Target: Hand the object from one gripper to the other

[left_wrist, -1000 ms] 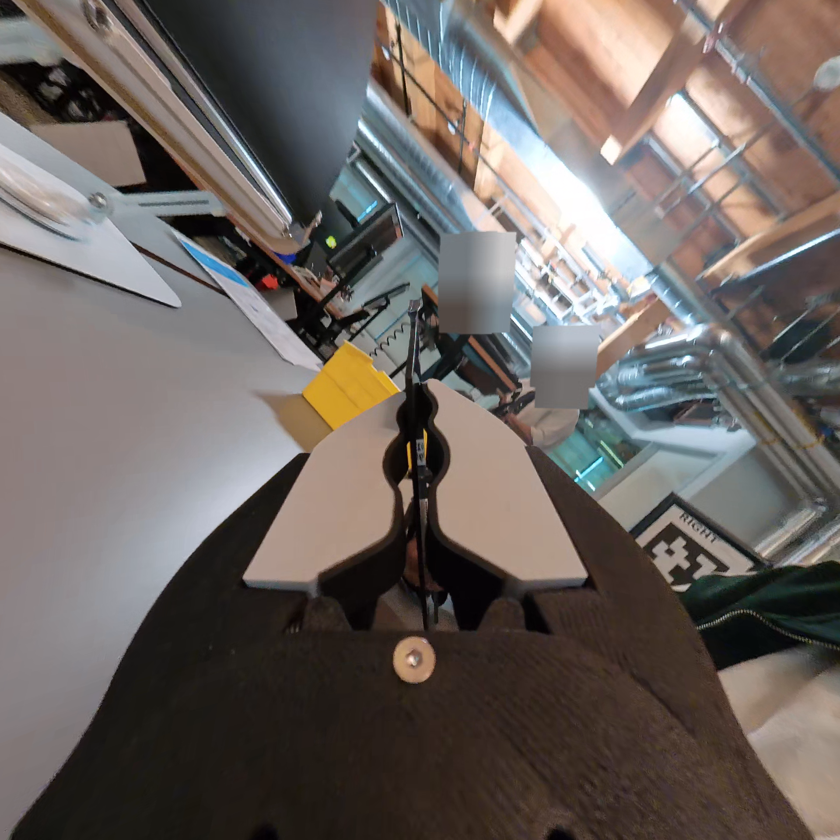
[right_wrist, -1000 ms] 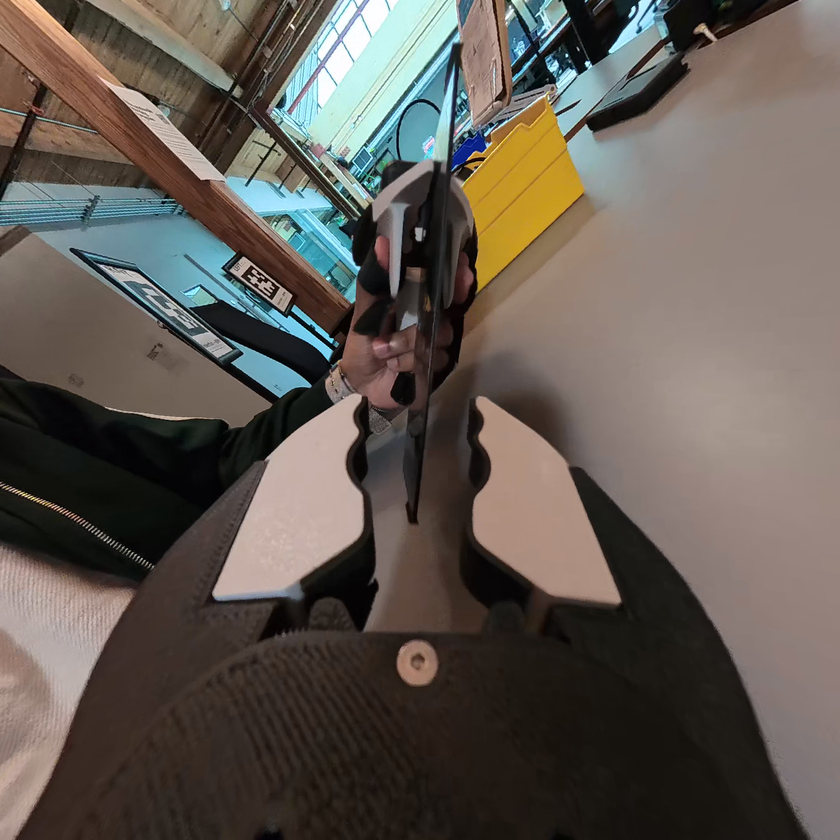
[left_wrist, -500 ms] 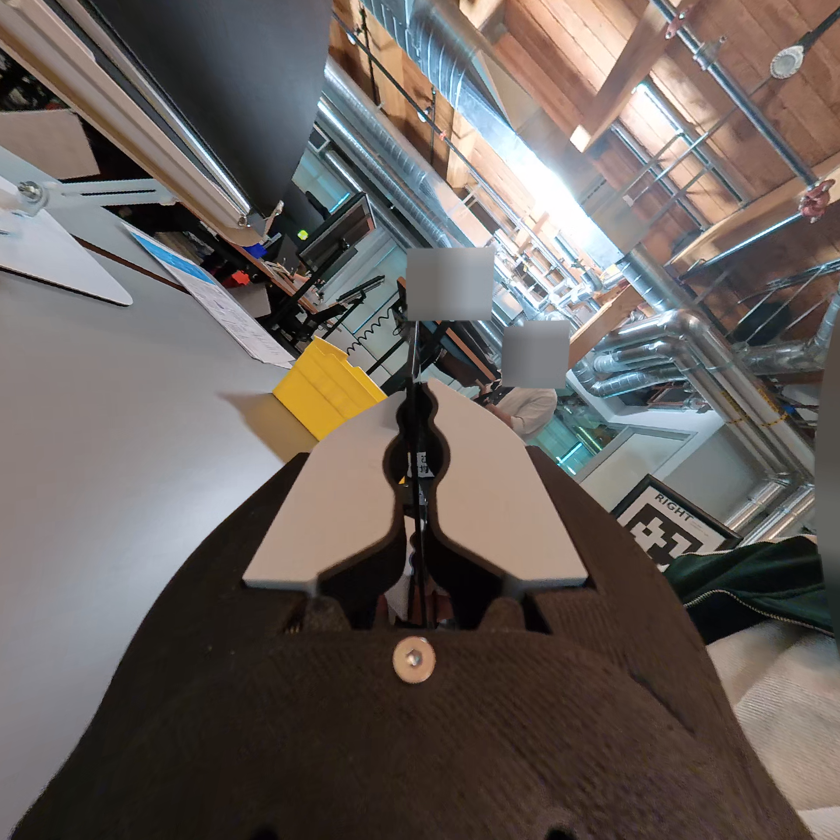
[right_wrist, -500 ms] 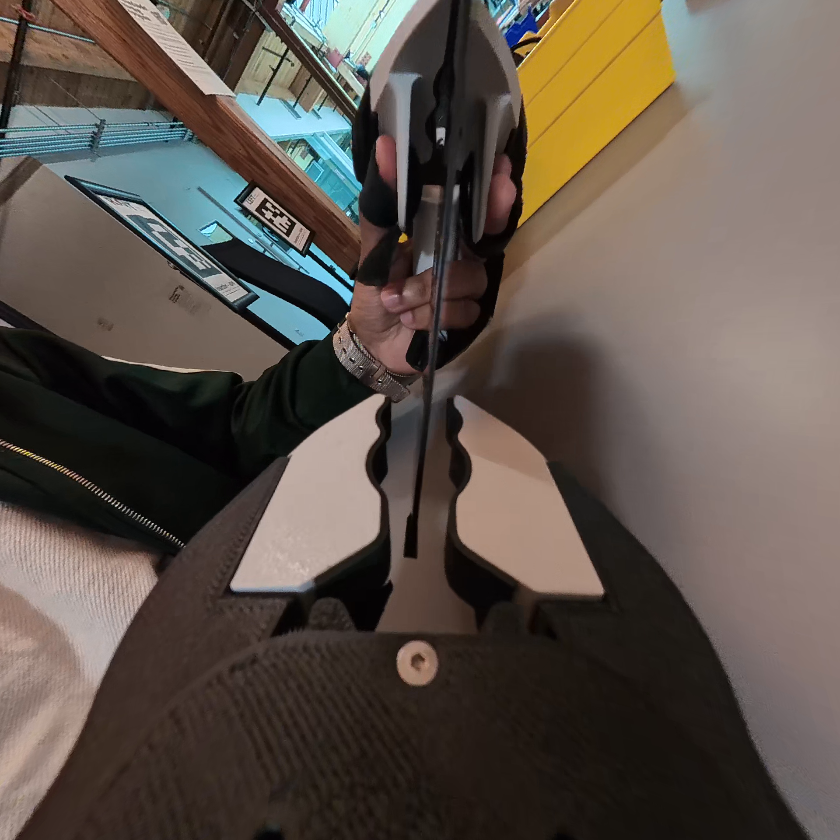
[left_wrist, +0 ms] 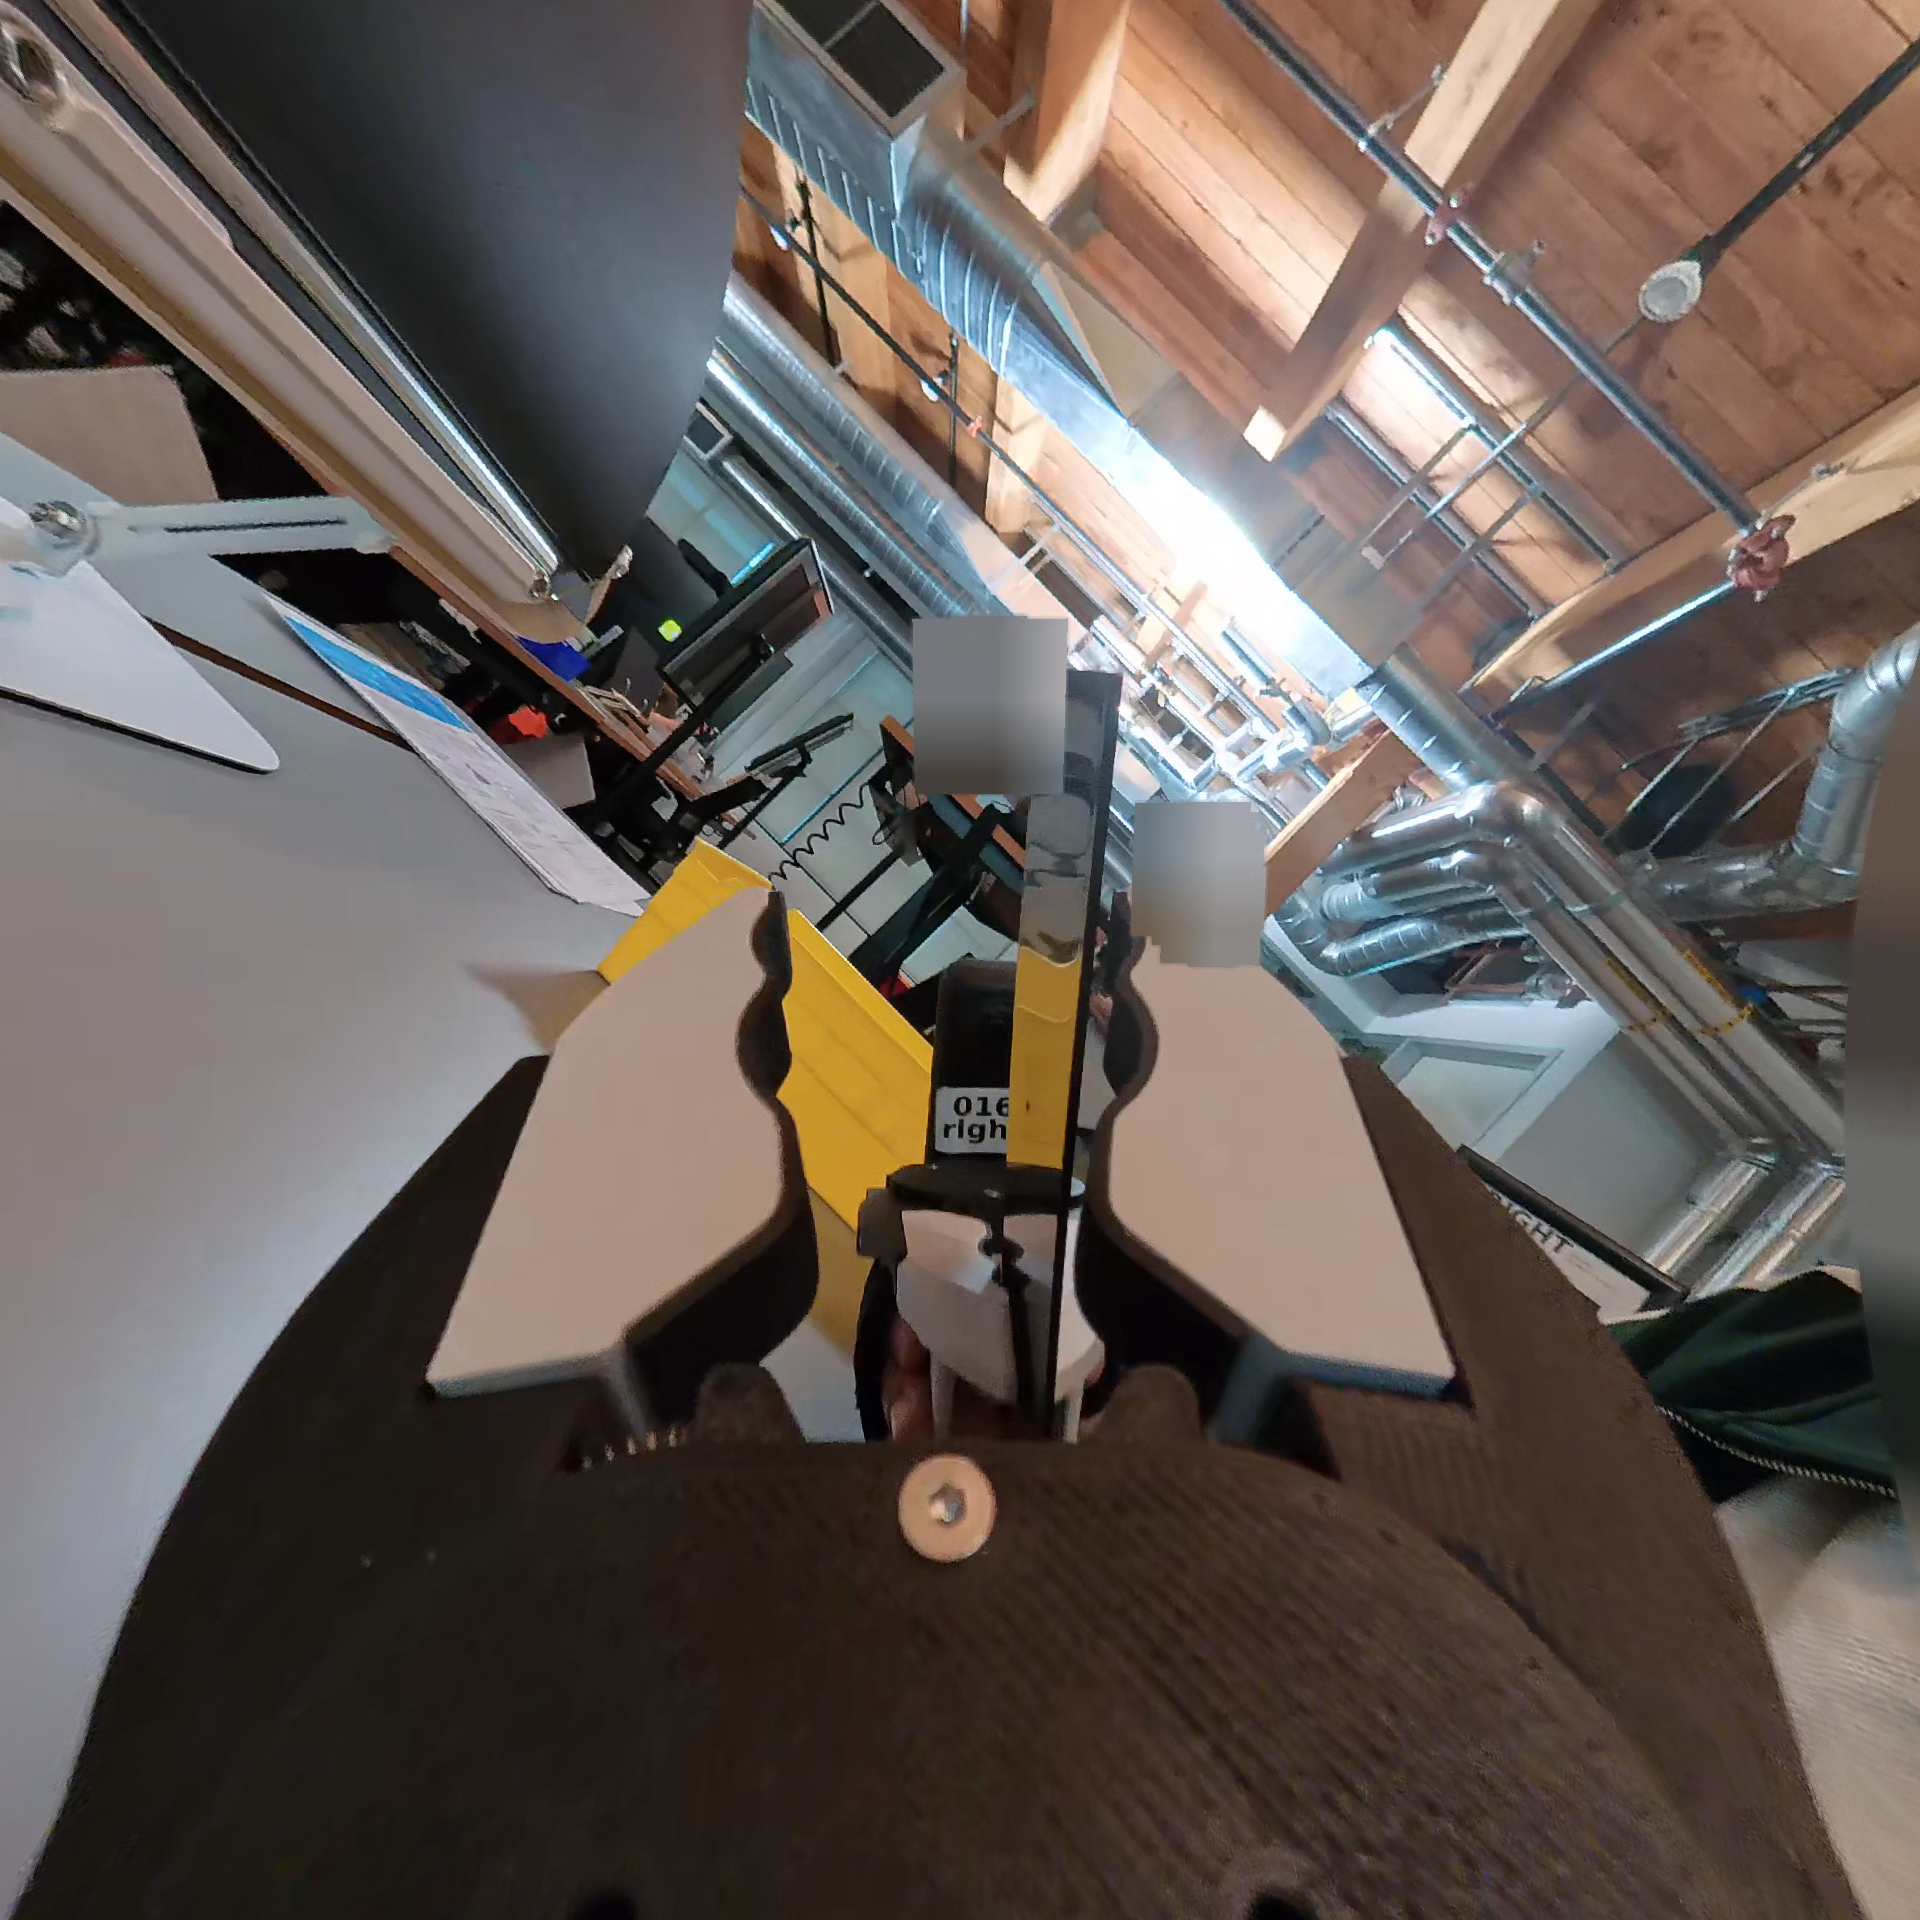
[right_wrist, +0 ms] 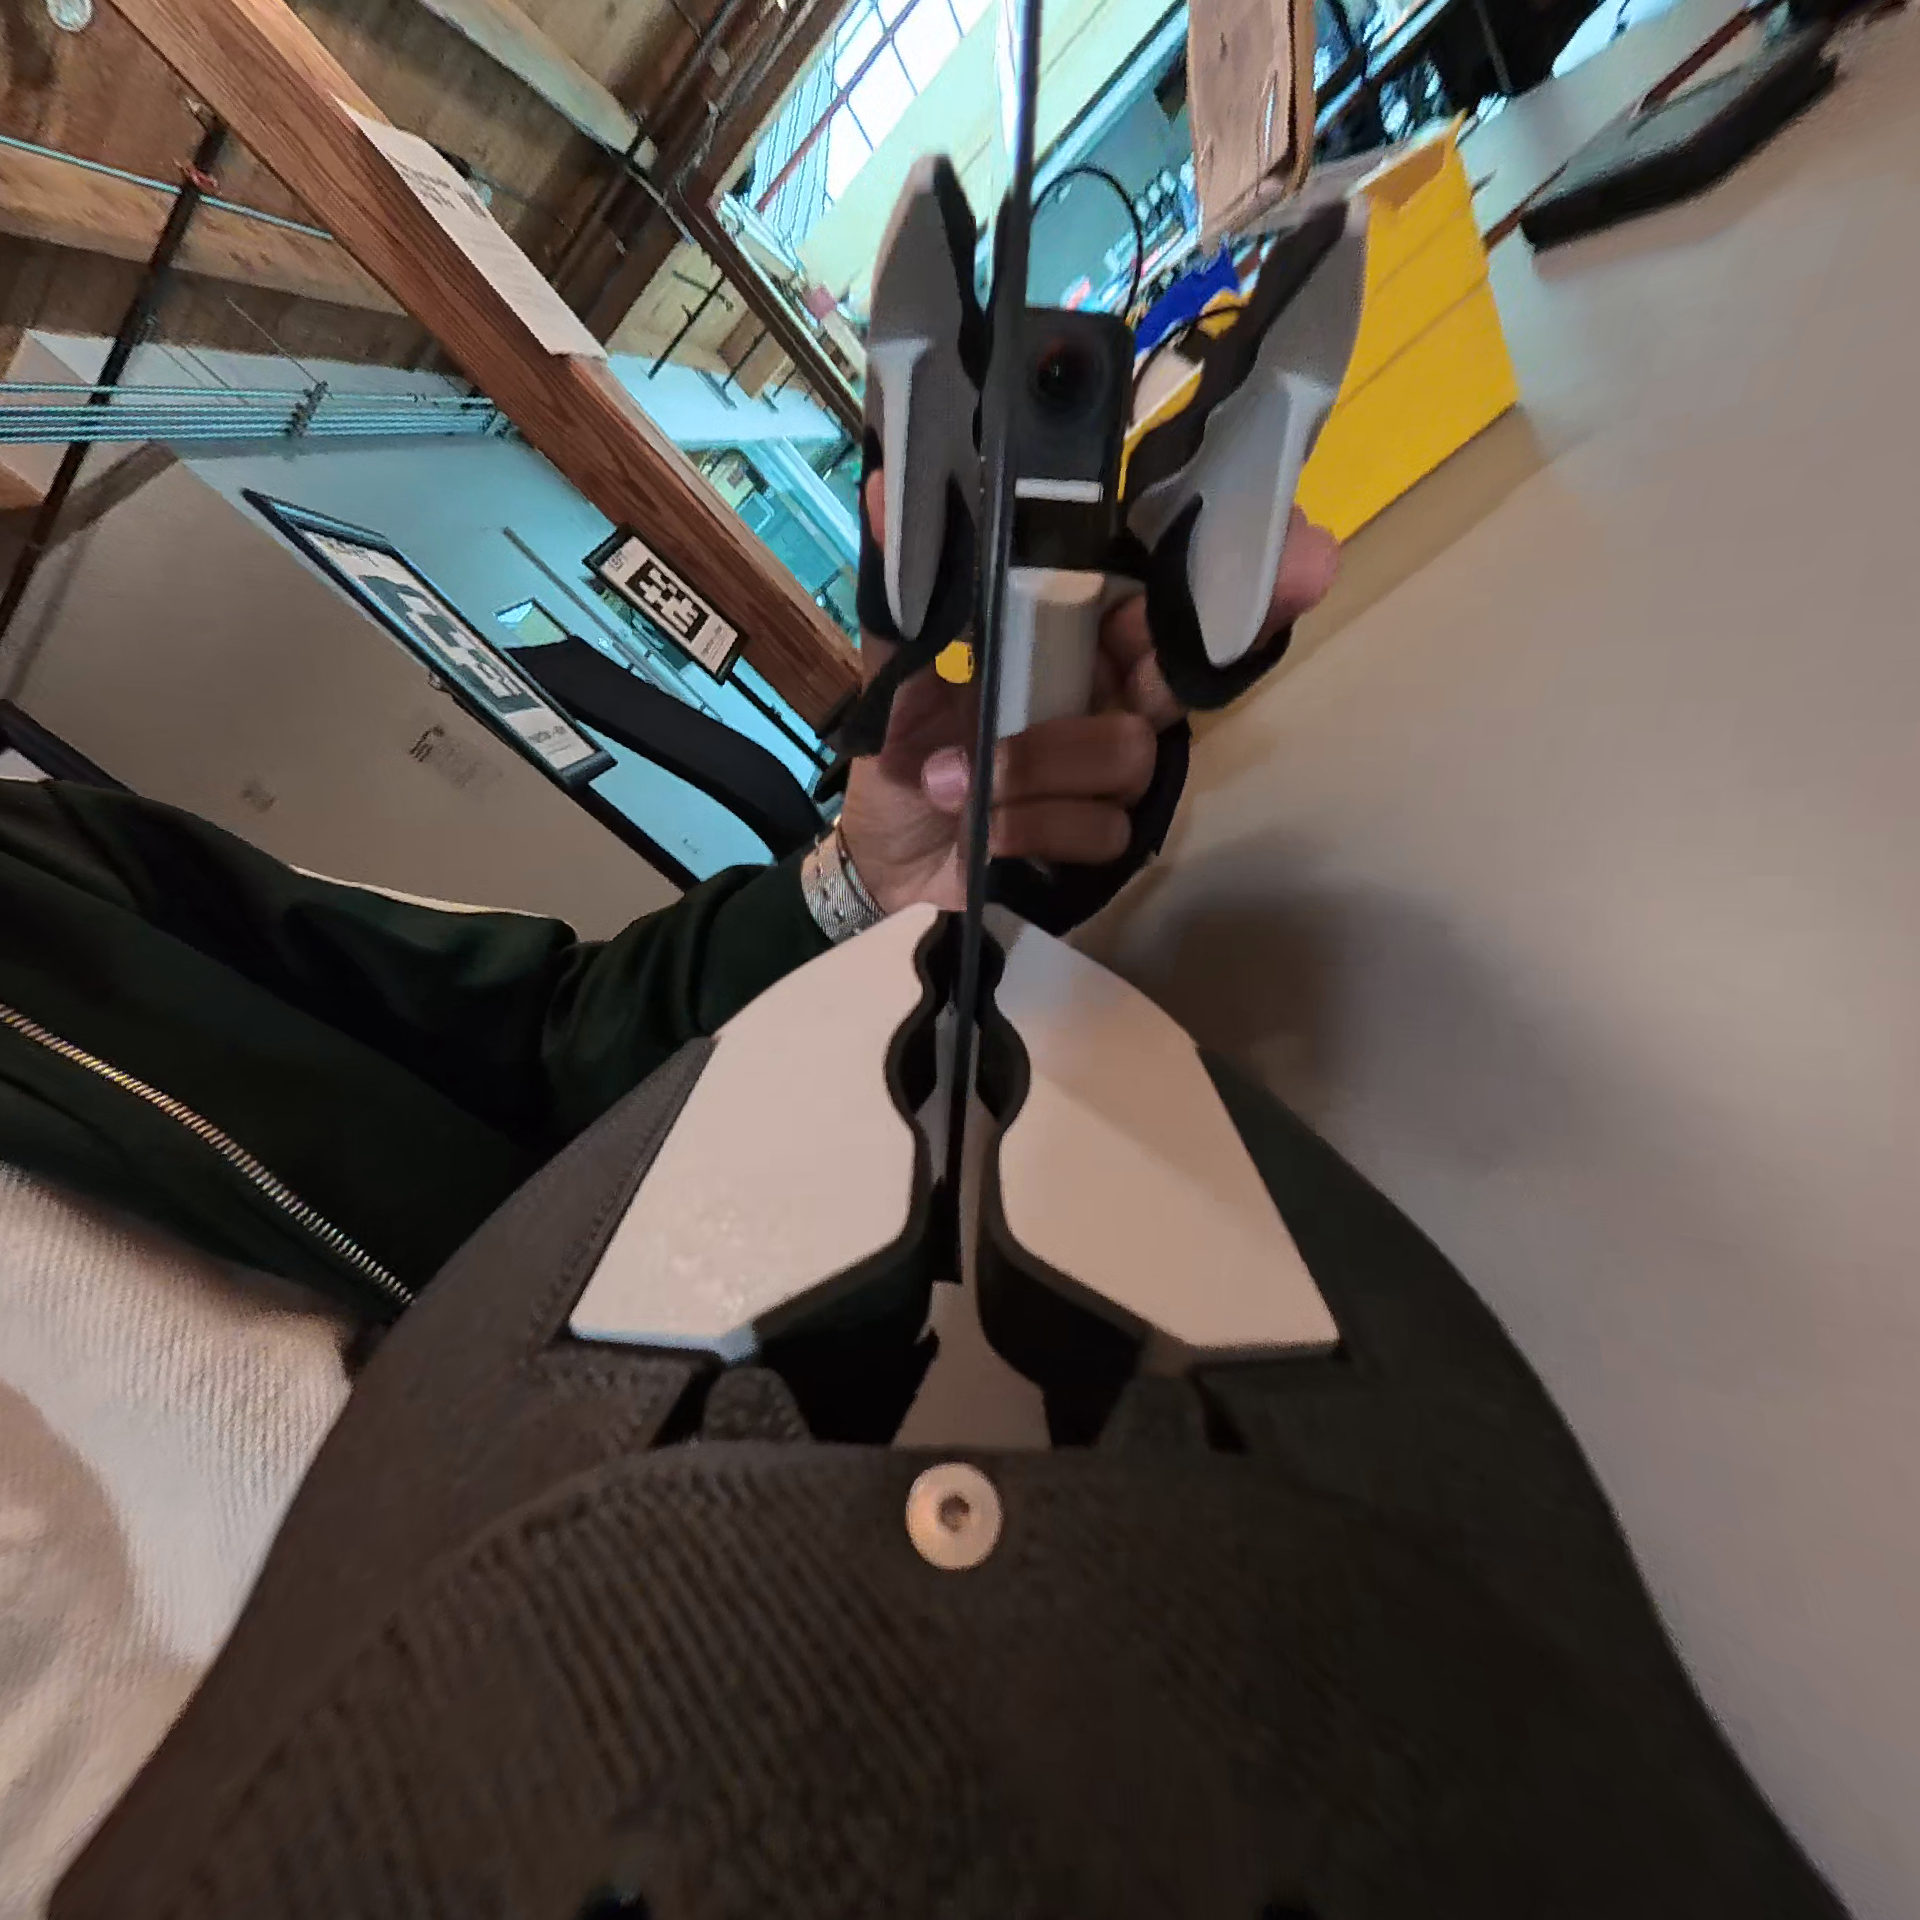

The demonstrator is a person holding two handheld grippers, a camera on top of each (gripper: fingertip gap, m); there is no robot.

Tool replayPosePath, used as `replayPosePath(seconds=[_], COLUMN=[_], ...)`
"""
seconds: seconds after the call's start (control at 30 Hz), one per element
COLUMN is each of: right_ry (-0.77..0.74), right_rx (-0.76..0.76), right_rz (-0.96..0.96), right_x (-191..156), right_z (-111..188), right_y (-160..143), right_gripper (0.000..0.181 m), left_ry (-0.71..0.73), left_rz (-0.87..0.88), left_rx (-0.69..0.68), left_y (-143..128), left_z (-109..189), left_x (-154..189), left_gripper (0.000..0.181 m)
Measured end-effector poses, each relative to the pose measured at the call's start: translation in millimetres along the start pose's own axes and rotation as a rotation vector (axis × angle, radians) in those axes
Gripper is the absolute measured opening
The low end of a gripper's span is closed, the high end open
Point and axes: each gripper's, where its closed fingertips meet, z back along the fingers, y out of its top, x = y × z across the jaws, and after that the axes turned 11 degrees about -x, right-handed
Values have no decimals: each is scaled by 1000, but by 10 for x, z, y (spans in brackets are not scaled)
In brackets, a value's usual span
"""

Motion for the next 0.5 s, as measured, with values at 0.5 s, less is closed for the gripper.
replayPosePath(seconds=[0.5], right_ry=[-88], right_rx=[224], right_rz=[130], right_x=[0], right_z=[477], right_y=[366], right_gripper=[1], left_ry=[-24], left_rz=[-119], left_rx=[-278], left_y=[-525], left_z=[-329], left_x=[126], left_gripper=[42])
